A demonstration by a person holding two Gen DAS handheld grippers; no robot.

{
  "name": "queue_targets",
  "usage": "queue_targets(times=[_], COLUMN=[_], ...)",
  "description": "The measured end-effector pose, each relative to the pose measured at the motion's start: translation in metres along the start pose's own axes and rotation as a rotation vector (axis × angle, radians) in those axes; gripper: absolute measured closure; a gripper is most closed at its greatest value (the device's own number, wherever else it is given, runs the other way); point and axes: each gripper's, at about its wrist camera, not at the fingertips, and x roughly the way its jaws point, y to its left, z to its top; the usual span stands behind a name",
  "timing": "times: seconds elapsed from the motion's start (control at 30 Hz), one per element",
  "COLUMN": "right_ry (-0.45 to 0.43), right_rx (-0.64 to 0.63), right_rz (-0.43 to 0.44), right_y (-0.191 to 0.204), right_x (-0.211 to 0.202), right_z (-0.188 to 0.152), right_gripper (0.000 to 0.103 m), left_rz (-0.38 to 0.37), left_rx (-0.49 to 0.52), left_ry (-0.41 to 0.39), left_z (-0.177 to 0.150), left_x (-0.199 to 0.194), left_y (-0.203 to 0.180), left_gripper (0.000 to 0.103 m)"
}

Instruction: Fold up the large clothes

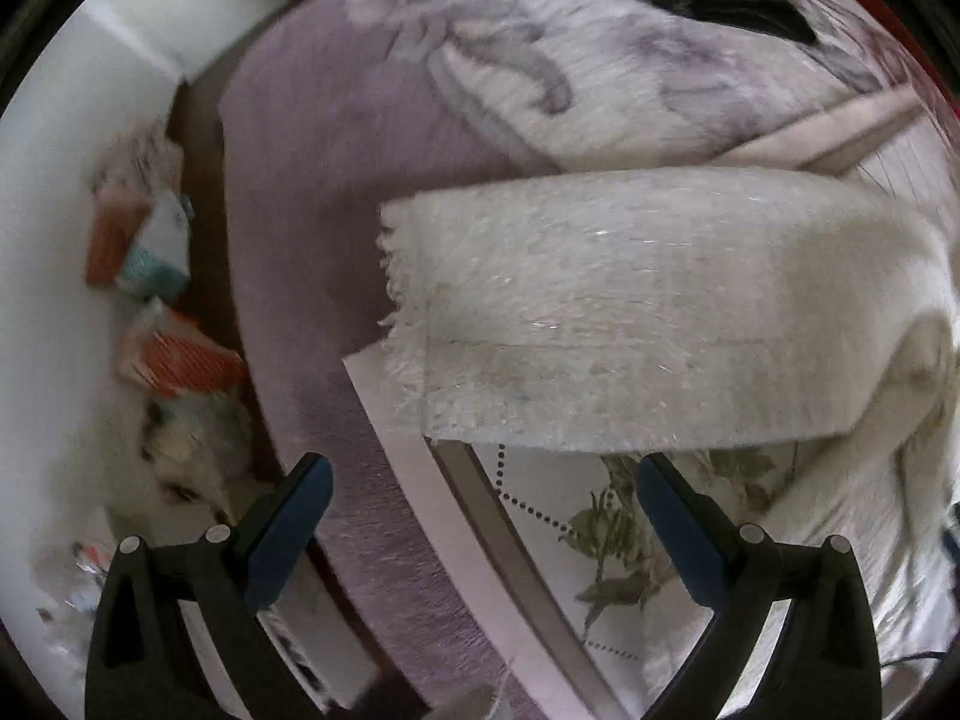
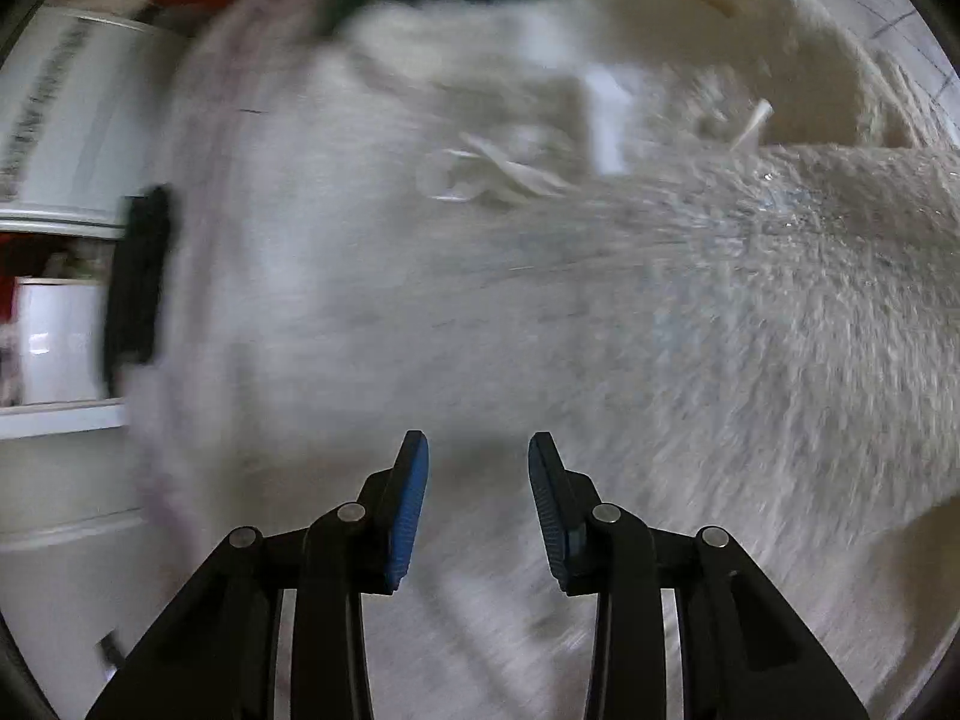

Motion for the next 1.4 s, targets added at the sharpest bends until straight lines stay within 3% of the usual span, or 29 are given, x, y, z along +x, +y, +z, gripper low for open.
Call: queue_targets(times=[0.1, 0.2, 0.27, 0.33, 0.4, 0.47, 0.5, 0.53, 0.57, 0.73, 0.83, 0.9, 0.97, 1.0, 1.03, 1.07, 1.1, 1.13, 1.3, 1.4], right_ry=[-0.122, -0.117, -0.117, -0.100, -0.060, -0.045, -0.040, -0.037, -0.034, -0.033, -0.035, -0.039, -0.044, -0.043, -0.038, -0.037, -0.038, -0.041, -0.046, 0.020], right_rx=[-0.086, -0.041, -0.032, -0.014, 0.013, 0.017, 0.014, 0.010, 0.000, -0.031, -0.050, -0.054, -0.037, -0.033, -0.026, -0.019, -0.014, -0.012, -0.004, -0.066], right_rz=[-0.149, -0.202, -0.191, -0.112, -0.057, -0.043, -0.041, -0.043, -0.051, -0.061, -0.060, -0.066, -0.058, -0.052, -0.051, -0.042, -0.036, -0.040, -0.024, -0.078], right_y=[0.016, 0.028, 0.043, 0.088, 0.087, 0.079, 0.071, 0.066, 0.070, 0.120, 0.143, 0.159, 0.176, 0.176, 0.179, 0.181, 0.187, 0.191, 0.213, 0.236], right_x=[0.008, 0.005, 0.003, 0.005, 0.001, -0.008, -0.015, -0.031, -0.032, -0.006, 0.003, 0.011, 0.023, 0.023, 0.025, 0.026, 0.029, 0.032, 0.039, 0.067], right_z=[0.012, 0.007, 0.003, 0.017, -0.005, -0.028, -0.034, -0.042, -0.052, -0.036, -0.035, -0.028, -0.017, -0.017, -0.016, -0.017, -0.016, -0.015, -0.016, -0.011], right_gripper=[0.067, 0.064, 0.064, 0.064, 0.064, 0.064, 0.064, 0.064, 0.064, 0.064, 0.064, 0.064, 0.064, 0.063, 0.055, 0.047, 0.045, 0.045, 0.045, 0.045], left_rz=[-0.077, -0.189, -0.269, -0.315, -0.297, -0.246, -0.232, -0.228, -0.241, -0.298, -0.335, -0.373, -0.402, -0.408, -0.398, -0.391, -0.372, -0.369, -0.324, -0.303], left_rx=[-0.072, -0.184, -0.273, -0.353, -0.395, -0.389, -0.384, -0.384, -0.388, -0.435, -0.428, -0.415, -0.394, -0.374, -0.354, -0.346, -0.348, -0.345, -0.254, -0.166], left_ry=[0.061, 0.149, 0.209, 0.210, 0.168, 0.054, 0.026, -0.001, -0.013, -0.048, -0.063, -0.044, -0.049, -0.060, -0.069, -0.080, -0.099, -0.123, -0.257, -0.334], left_z=[0.008, 0.013, 0.015, 0.021, 0.030, 0.047, 0.053, 0.061, 0.070, 0.117, 0.141, 0.151, 0.153, 0.153, 0.152, 0.146, 0.144, 0.143, 0.143, 0.144], left_x=[0.021, 0.047, 0.067, 0.084, 0.088, 0.075, 0.070, 0.067, 0.066, 0.075, 0.080, 0.085, 0.085, 0.084, 0.084, 0.080, 0.076, 0.070, 0.019, -0.014], left_y=[0.009, 0.018, 0.023, 0.027, 0.029, 0.029, 0.029, 0.029, 0.030, 0.040, 0.044, 0.041, 0.037, 0.036, 0.035, 0.036, 0.037, 0.038, 0.024, 0.013], left_gripper=[0.000, 0.000, 0.000, 0.005, 0.008, 0.041, 0.050, 0.066, 0.072, 0.081, 0.081, 0.076, 0.063, 0.062, 0.063, 0.072, 0.084, 0.090, 0.091, 0.091])
